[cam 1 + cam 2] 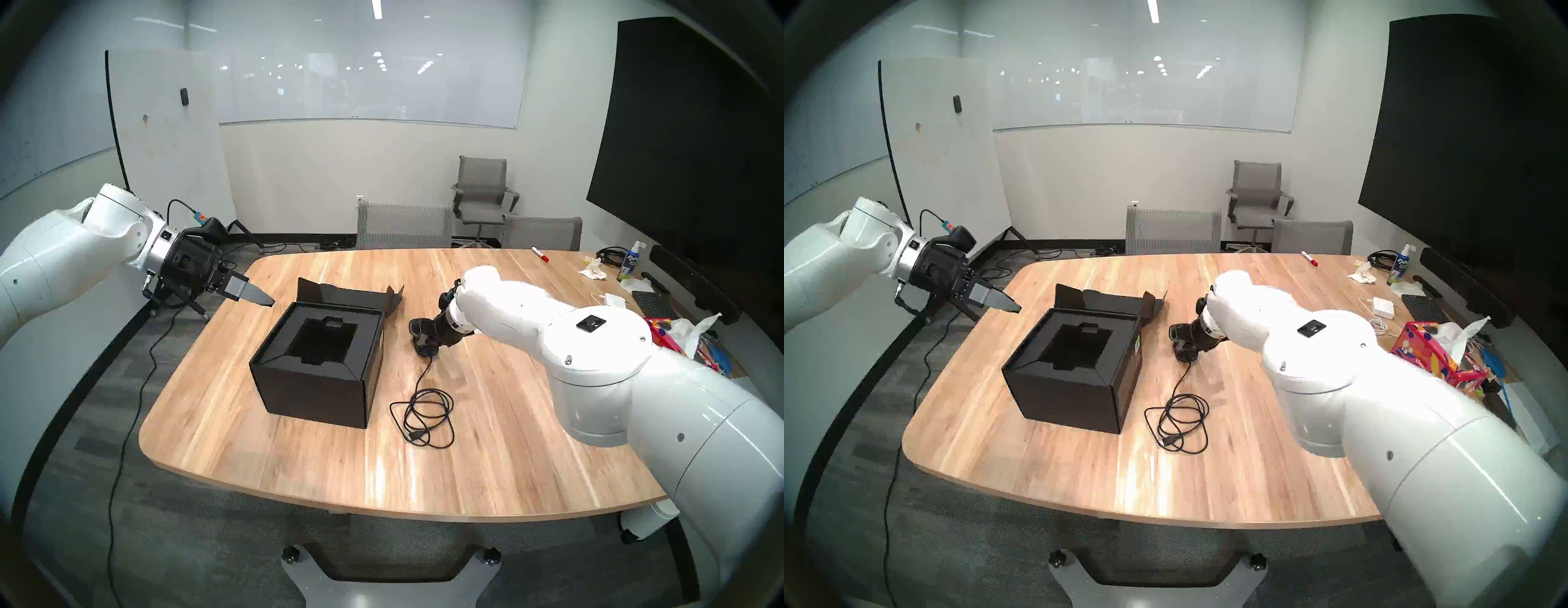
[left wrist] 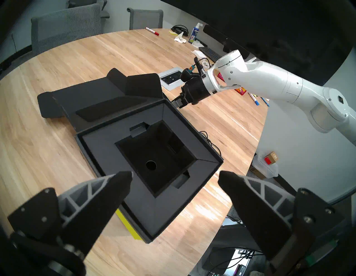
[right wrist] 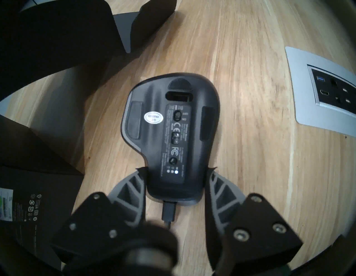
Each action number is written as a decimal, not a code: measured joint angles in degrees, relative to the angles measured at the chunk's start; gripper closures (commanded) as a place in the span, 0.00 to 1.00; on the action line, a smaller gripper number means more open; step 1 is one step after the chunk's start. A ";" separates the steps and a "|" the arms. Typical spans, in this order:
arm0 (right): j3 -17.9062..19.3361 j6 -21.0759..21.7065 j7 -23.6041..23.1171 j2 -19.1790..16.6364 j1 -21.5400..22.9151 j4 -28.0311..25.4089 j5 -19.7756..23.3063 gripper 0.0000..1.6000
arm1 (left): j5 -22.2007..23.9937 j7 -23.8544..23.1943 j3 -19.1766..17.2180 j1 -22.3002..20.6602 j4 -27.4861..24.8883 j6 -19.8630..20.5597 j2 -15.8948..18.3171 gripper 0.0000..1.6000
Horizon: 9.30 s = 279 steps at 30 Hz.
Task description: Open the box and place the mouse inside
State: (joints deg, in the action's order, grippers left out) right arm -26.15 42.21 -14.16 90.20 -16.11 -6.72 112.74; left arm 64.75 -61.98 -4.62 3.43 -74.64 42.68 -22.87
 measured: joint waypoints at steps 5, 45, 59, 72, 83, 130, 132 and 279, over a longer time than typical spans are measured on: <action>-0.32 1.60 0.40 0.11 0.42 -0.03 -0.35 1.00 | 0.00 -0.01 0.01 0.00 0.00 0.00 0.00 0.00; -2.56 12.92 1.74 3.13 9.07 0.00 -5.76 1.00 | 0.00 -0.05 0.08 -0.07 0.03 -0.01 0.00 0.00; -3.00 12.93 3.82 2.69 11.10 -1.54 -4.23 1.00 | -0.03 -0.07 0.14 -0.15 0.04 -0.03 0.00 0.00; -4.27 12.94 5.71 2.96 14.38 -6.14 -3.33 1.00 | 0.01 -0.02 0.16 -0.16 0.02 -0.03 0.00 0.00; -5.56 12.94 8.03 3.46 18.27 -10.33 -2.25 1.00 | 0.02 -0.01 0.17 -0.16 0.01 -0.03 0.00 0.00; -11.86 12.95 12.30 11.44 29.38 -16.49 9.97 1.00 | 0.04 -0.07 0.27 -0.25 0.03 -0.05 0.00 0.00; -12.05 12.95 11.96 11.91 29.36 -16.16 10.23 1.00 | 0.04 -0.07 0.28 -0.26 0.03 -0.05 0.00 0.00; 14.77 10.52 66.11 5.19 23.81 -41.71 52.29 1.00 | 0.02 -0.27 0.73 -0.58 0.17 -0.21 -0.02 0.00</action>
State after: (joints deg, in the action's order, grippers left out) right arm -11.38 52.73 51.95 95.39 7.71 -48.43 165.03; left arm 64.76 -62.25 -3.89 2.85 -74.47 42.47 -22.89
